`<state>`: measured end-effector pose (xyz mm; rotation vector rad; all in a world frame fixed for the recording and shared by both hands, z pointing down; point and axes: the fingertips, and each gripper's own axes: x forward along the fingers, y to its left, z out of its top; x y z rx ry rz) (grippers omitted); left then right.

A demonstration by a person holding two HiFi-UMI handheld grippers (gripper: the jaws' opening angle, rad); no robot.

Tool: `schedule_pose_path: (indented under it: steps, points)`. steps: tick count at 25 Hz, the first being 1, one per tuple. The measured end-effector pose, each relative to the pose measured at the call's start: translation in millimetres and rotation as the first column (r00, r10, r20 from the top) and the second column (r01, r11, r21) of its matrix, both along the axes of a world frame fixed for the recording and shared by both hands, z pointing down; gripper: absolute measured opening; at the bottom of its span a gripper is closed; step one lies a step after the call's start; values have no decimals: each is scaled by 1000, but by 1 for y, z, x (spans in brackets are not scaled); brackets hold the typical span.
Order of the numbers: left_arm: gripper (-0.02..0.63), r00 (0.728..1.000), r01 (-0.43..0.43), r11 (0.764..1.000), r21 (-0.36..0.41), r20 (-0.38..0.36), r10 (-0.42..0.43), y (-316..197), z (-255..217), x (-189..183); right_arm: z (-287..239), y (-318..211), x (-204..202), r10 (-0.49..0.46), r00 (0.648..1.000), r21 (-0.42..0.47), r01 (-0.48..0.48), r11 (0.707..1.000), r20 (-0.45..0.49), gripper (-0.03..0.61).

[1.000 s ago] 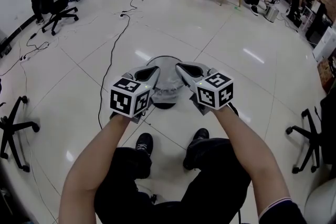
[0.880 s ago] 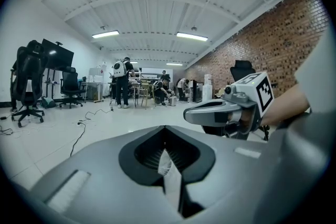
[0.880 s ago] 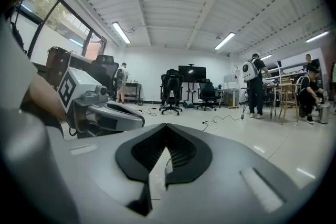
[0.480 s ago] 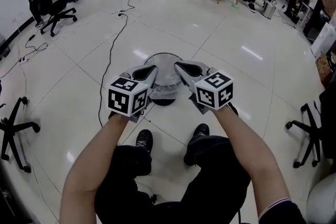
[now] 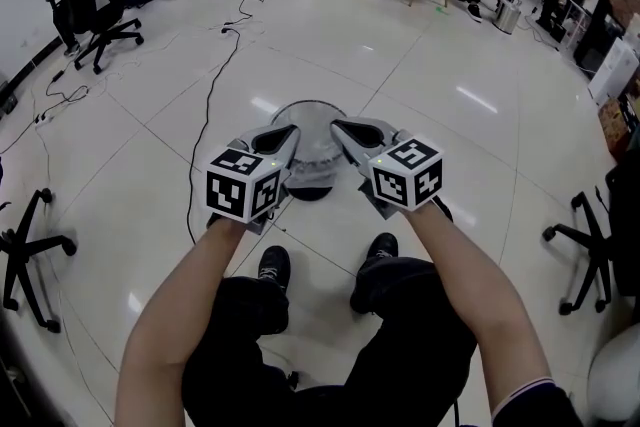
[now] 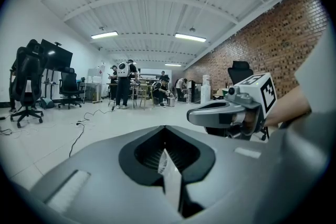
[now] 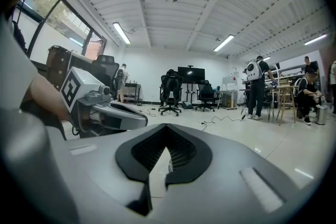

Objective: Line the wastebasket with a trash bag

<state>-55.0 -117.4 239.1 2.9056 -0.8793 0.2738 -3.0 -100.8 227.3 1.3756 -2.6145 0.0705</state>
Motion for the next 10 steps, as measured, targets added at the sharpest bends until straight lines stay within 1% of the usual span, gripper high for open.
schedule_pose_path:
  steps: [10]
  points:
    - [12,1000,1,1000,3,5,-1,1,1,-3,0,2,-3,-2,1000,7,2,1000,-4,0]
